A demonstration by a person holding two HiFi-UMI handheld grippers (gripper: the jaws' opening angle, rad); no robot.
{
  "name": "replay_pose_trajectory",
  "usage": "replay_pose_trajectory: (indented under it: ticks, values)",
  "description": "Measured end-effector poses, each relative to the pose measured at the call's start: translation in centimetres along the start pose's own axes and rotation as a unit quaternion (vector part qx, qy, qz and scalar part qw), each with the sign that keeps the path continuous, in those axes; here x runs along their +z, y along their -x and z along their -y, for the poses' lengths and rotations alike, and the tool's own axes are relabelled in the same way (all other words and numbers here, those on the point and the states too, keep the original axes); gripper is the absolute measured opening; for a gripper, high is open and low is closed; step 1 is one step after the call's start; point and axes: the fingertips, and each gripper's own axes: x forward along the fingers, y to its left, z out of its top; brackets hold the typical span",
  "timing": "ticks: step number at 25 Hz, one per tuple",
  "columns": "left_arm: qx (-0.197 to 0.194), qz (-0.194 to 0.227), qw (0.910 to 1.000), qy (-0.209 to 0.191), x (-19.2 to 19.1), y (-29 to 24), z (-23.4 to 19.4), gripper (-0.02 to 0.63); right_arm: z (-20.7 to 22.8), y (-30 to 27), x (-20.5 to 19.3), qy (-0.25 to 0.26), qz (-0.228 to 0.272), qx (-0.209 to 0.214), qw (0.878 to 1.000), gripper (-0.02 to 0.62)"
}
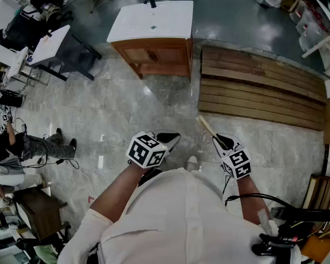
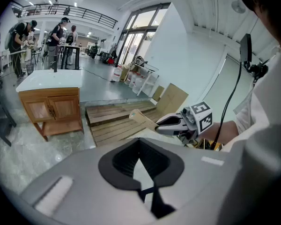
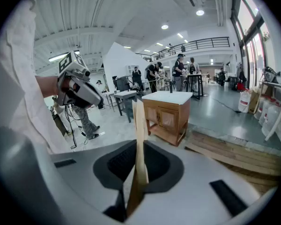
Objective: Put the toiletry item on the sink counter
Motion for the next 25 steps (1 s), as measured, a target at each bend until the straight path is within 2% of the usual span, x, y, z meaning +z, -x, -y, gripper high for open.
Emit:
replay_pose_trajectory:
  ticks: [5,11,17,25]
  values:
    - [0.007,0.01,0.9996,0.024,-0.7,0.6,-1.4,0.006,0.2,-1.4,1.2,0.012,0.006,0.003,1.0,0.04]
    - [0.009,0.012,0.9995,0.027,-0.2,0.4,-3.8,0.006,0.6,-3.8,1.9,0.006,-0.003,0.005,1.0,0.04]
    - [-0.013,0.029,0.9992,0.023,3.2,-0.5,-9.1,0.006,3.4,-8.0,5.5,0.01,-0.01,-0.018,1.0,0.04]
    - [-0.046,0.031,0.9984,0.0,10.7,0.0,-18.6,0.006,9.6,-15.4,13.9,0.013,-0.022,-0.055,0.998,0.04]
